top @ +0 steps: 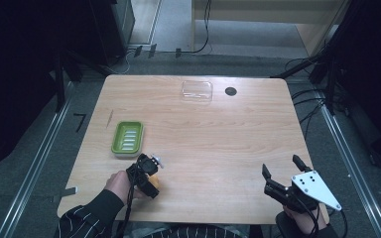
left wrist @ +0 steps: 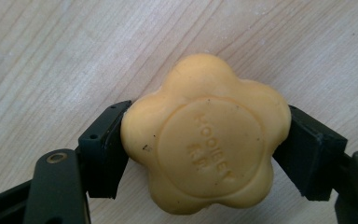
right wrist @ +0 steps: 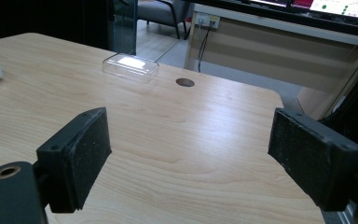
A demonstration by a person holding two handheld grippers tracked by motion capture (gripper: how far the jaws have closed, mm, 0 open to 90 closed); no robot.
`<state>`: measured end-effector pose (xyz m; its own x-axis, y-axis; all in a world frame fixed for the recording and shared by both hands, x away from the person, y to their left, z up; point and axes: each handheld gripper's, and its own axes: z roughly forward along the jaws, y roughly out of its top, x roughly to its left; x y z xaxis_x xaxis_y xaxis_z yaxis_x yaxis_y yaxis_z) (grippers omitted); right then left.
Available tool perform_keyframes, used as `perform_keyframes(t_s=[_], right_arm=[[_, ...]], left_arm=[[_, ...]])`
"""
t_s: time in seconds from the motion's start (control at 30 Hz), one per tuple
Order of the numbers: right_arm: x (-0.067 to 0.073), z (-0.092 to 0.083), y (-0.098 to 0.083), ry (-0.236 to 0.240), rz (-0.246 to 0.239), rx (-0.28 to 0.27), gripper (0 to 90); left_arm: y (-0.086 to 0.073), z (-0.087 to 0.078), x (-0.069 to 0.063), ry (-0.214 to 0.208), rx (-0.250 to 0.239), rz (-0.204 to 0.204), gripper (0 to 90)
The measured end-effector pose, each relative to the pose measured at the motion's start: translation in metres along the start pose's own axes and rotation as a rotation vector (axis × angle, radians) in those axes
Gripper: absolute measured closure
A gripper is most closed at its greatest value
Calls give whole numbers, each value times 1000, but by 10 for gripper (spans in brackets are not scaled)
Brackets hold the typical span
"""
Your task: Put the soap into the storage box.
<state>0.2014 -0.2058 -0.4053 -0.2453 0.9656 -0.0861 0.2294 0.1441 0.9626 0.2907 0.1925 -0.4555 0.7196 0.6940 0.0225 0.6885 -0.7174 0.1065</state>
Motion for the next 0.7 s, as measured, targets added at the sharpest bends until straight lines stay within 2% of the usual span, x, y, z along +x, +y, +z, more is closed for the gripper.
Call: perform_keyframes(t_s=[0.3,0.7], right_arm=[[0,0,0,1,2,1,133],[0,0,0,-1,0,-1,133]], left_arm=[[-1,0,-1,14,-1,13,262],[-3,-1,0,27,-32,14,265]])
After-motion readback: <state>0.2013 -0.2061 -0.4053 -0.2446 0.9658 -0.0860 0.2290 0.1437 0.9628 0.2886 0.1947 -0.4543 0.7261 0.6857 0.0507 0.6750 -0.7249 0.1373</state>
